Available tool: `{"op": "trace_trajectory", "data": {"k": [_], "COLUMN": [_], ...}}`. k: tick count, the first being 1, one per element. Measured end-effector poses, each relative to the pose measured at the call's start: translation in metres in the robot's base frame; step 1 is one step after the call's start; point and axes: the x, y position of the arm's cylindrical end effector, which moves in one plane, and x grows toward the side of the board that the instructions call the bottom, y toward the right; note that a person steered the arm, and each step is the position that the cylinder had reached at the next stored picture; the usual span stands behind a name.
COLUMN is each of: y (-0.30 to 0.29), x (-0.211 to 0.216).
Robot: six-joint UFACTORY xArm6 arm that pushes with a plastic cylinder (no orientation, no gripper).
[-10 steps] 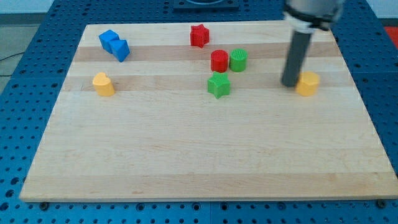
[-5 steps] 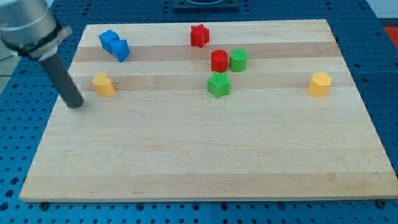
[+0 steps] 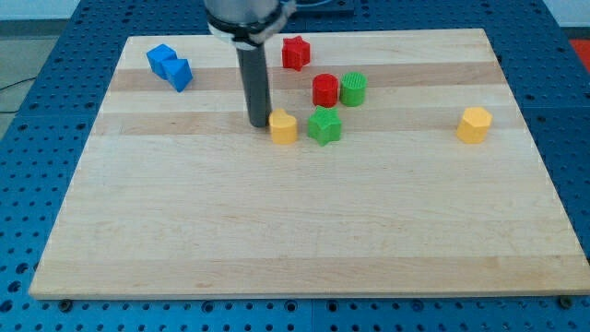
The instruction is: Push the yellow heart to the left of the yellow hexagon
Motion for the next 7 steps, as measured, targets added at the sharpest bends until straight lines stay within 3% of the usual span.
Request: {"op": "trace_trajectory", "data": {"k": [2,3,4,5,7], "y": [0.085,0.062,0.129,0.173,0.2], "x": [0.038,0.071,0.078,0.046,0.035]}}
